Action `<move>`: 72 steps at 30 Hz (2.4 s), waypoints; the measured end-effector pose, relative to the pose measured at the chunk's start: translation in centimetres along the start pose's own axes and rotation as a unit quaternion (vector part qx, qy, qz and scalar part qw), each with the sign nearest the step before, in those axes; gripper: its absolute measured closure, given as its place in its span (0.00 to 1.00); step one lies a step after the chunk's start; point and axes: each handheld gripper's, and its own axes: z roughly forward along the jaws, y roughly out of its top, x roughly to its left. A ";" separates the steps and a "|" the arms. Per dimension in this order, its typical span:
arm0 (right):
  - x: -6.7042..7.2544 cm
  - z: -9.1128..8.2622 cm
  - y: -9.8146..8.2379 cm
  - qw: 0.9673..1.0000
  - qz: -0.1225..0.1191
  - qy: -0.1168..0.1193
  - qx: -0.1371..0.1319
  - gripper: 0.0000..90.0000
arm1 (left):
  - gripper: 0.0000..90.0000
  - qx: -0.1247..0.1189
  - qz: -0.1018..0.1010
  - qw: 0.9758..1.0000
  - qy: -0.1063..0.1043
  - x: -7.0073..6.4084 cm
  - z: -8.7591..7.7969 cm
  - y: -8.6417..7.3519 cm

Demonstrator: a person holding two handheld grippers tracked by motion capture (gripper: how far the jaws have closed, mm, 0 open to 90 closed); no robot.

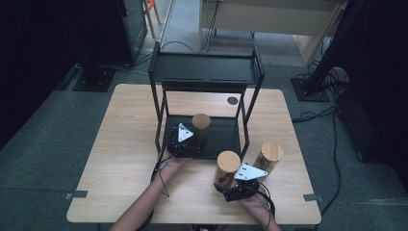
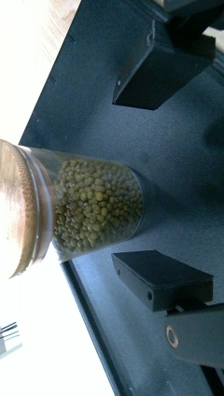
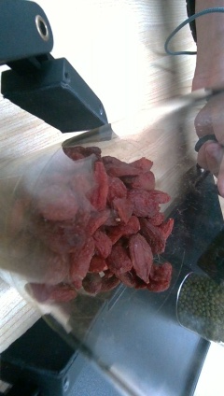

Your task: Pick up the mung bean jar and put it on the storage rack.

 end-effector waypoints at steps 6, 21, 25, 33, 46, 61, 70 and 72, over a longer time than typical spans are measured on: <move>0.0 0.0 0.0 1.000 0.001 0.000 0.000 0.11 | 0.22 -0.008 -0.004 1.000 -0.013 -0.3 -0.3 -0.3; 0.0 0.0 0.0 1.000 0.000 0.000 0.001 0.11 | 0.22 -0.031 -0.017 0.999 -0.032 -1.3 -2.2 -1.1; 0.0 0.0 0.0 1.000 0.000 0.000 0.001 0.11 | 0.22 -0.031 -0.012 0.999 -0.031 -1.4 -2.5 -1.0; 0.0 0.1 0.0 1.000 -0.004 -0.002 0.003 0.11 | 0.22 -0.021 0.001 1.000 -0.019 -1.8 -2.8 -1.7; 0.0 0.1 0.0 1.000 0.000 0.000 0.003 0.11 | 0.22 -0.020 -0.015 0.999 -0.021 -2.0 -3.4 -2.7; -0.2 0.1 0.0 1.000 0.006 0.005 0.003 0.11 | 0.22 -0.016 -0.012 0.999 -0.031 -2.4 -4.0 -3.4; -0.2 0.1 0.0 1.000 0.010 0.007 0.002 0.11 | 0.22 -0.009 -0.006 0.999 -0.034 -2.8 -4.4 -4.0; -0.2 0.1 0.0 1.000 0.010 0.007 0.003 0.11 | 0.22 -0.010 -0.008 0.999 -0.036 -2.8 -4.5 -4.2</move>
